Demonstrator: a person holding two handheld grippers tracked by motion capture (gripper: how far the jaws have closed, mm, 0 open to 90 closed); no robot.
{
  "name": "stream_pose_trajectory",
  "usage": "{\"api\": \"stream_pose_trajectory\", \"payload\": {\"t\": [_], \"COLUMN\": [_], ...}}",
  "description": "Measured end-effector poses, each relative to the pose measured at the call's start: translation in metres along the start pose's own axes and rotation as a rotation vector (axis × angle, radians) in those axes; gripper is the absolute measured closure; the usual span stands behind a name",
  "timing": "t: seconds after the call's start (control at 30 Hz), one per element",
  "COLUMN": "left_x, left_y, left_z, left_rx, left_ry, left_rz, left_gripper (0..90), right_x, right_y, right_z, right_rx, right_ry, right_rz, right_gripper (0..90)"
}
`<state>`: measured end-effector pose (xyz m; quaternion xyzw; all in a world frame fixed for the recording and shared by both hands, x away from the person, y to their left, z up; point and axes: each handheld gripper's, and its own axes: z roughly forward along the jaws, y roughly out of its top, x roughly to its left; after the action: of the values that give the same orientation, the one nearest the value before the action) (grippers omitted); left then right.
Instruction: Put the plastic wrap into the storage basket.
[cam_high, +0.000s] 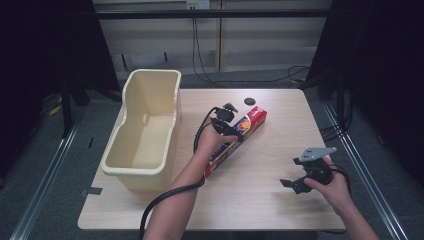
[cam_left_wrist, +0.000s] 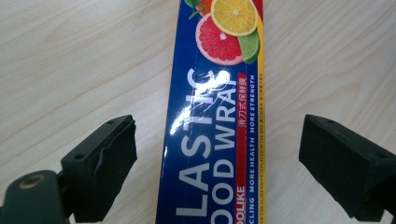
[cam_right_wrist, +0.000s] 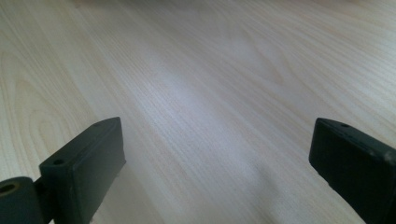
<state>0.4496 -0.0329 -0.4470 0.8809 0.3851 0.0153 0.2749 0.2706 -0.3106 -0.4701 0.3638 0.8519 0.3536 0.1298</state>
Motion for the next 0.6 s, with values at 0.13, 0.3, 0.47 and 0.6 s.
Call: {"api": "stream_pose_trajectory", "payload": {"t": [0.13, 0.3, 0.47, 0.6], "left_x": [0.0, -0.001, -0.002, -0.002], "left_y": [0.002, 0.003, 0.004, 0.004], "left_z": [0.005, 0.013, 0.018, 0.022], "left_rx": [0.01, 0.015, 0.039, 0.06], "left_ry": [-0.001, 0.0, 0.007, 0.014], "left_rz": [0.004, 0.002, 0.007, 0.015], "left_gripper": [12.3, 14.3, 16.9, 19.2], "right_x": [0.0, 0.0, 0.0, 0.0], "right_y": [0.0, 0.0, 0.001, 0.0], "right_z": [0.0, 0.0, 0.0, 0.0], "right_rx": [0.0, -0.002, -0.006, -0.004], "right_ry": [0.005, 0.006, 0.01, 0.011], "right_rz": [-0.001, 0.0, -0.002, -0.003], "right_gripper": [3.2, 3.2, 3.2, 3.1]}}
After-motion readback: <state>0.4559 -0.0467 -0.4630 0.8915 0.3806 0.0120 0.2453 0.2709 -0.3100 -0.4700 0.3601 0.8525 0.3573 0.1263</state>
